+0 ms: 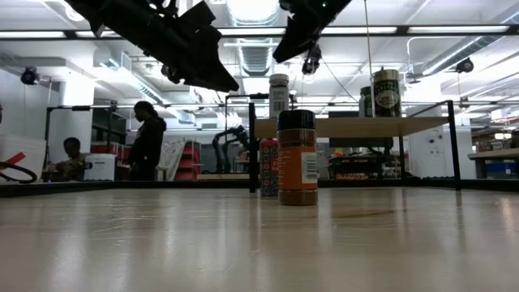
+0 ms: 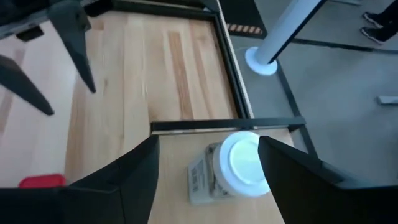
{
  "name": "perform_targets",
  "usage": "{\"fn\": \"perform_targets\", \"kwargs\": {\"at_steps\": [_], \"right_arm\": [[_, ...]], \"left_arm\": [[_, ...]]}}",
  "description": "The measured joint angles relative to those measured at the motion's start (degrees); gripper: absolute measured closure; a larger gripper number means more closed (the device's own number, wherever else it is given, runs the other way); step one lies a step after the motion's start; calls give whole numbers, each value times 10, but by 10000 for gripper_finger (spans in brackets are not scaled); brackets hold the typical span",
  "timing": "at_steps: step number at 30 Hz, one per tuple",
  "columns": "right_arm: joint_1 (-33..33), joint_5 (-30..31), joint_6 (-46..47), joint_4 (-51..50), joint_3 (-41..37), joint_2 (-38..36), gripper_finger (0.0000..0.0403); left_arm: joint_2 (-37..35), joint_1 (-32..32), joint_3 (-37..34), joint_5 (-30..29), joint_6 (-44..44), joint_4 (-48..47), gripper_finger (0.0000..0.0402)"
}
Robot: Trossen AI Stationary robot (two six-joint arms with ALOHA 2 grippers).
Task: Shelf spices
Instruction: Adjust the white seasoning bottle on the shelf
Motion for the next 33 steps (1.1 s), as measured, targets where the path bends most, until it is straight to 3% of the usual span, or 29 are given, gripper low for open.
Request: {"fn": "perform_targets", "kwargs": {"at_steps": [13, 33], "right_arm": [[-27, -11, -25, 34, 0, 37, 137], [-54, -43, -8, 25, 0, 57, 150]], "left_arm": [[0, 0, 0, 0, 0, 1, 209], [0, 0, 0, 0, 2, 1, 209]]}}
